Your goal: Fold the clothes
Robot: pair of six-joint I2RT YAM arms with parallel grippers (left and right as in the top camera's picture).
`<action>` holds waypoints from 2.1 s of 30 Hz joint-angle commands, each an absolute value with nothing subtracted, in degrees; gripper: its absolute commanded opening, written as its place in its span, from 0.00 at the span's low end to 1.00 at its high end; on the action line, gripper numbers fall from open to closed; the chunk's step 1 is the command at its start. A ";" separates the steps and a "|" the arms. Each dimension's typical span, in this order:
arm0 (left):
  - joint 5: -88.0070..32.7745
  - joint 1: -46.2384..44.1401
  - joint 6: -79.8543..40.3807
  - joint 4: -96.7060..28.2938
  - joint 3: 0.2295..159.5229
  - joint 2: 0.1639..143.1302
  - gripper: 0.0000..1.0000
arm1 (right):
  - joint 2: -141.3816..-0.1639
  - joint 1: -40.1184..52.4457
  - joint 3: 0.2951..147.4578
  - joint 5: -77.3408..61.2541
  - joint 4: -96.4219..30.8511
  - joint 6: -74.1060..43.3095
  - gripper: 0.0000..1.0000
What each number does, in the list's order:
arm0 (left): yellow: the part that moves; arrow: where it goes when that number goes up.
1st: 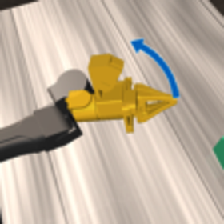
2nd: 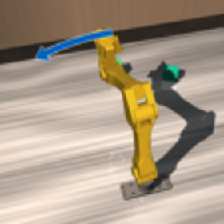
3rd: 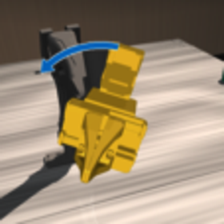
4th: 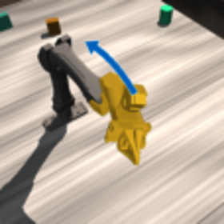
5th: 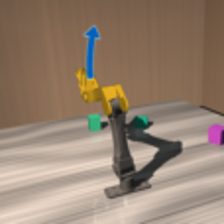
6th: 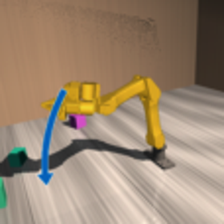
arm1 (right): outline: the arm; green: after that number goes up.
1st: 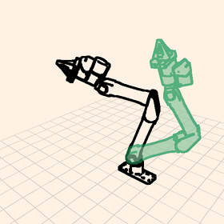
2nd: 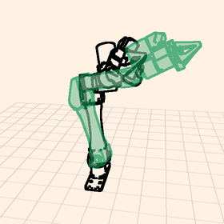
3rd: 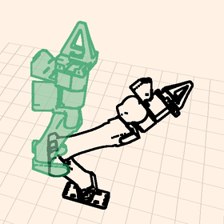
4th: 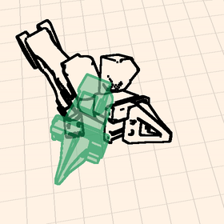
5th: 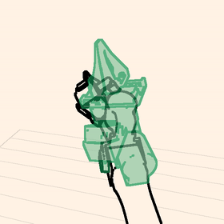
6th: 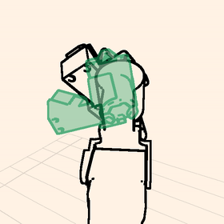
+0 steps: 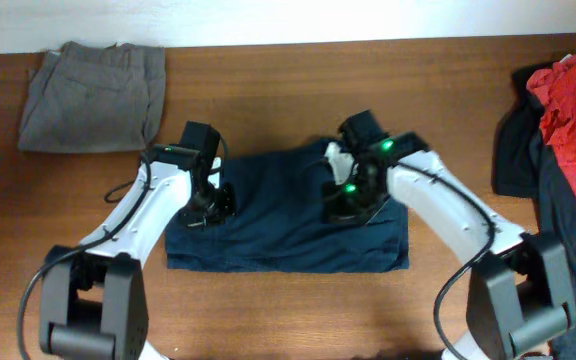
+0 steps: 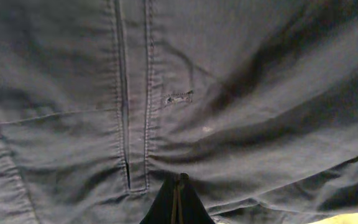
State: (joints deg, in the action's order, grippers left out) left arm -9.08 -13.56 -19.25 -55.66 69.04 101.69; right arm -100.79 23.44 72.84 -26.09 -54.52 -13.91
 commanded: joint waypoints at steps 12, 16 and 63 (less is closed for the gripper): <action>-11.31 -14.15 -18.33 -52.97 69.36 111.11 0.01 | -109.08 26.20 67.33 -24.43 -48.60 -18.55 0.17; -10.44 -14.09 -18.28 -53.23 69.36 113.56 0.01 | -113.16 26.17 67.33 -19.33 -51.86 -19.35 0.09; -5.80 -12.75 -15.00 -46.13 81.52 108.84 0.01 | -108.16 15.84 80.49 -26.22 -41.17 -11.18 0.21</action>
State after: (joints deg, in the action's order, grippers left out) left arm -4.14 -12.75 -16.36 -47.46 81.14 106.34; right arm -105.80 14.66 80.25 -23.92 -43.09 -12.19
